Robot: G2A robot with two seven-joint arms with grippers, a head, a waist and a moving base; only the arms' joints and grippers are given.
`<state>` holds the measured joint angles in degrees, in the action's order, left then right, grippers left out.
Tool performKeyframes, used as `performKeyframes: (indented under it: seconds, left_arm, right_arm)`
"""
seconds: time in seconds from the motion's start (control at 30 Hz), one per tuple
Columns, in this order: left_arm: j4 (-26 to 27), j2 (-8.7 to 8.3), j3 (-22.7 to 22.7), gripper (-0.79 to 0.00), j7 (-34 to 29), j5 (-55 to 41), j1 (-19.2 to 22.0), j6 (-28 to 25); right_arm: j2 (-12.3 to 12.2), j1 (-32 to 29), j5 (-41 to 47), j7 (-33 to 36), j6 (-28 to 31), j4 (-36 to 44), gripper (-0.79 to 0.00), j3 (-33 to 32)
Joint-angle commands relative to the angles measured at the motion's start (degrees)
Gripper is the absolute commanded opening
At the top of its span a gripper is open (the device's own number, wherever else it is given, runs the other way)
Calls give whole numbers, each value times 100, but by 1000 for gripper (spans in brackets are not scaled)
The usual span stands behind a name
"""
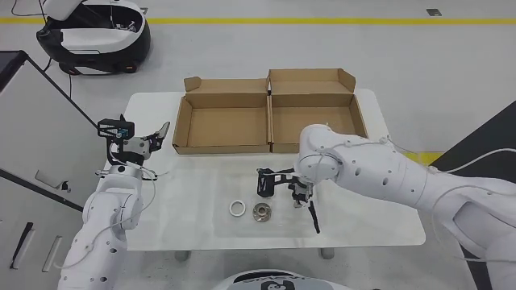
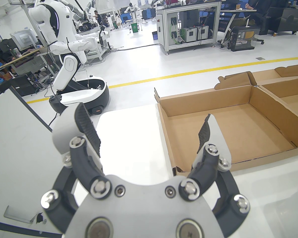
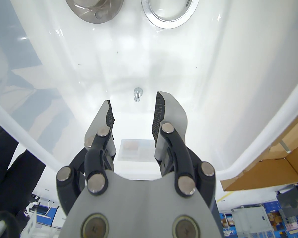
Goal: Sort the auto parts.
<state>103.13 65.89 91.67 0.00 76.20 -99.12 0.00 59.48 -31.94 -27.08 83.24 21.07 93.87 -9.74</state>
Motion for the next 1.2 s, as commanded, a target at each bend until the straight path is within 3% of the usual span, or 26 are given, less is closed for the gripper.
performKeyframes:
  seconds: [0.0,1.17]
  left_arm:
    - [0,0,0,0,0,0,0,0]
    - [0,0,0,0,0,0,0,0]
  right_arm:
    - [25,-21,-30,-14,12,-44,-406,0]
    - [342,-316,-397,-105,104,-641,-520,0]
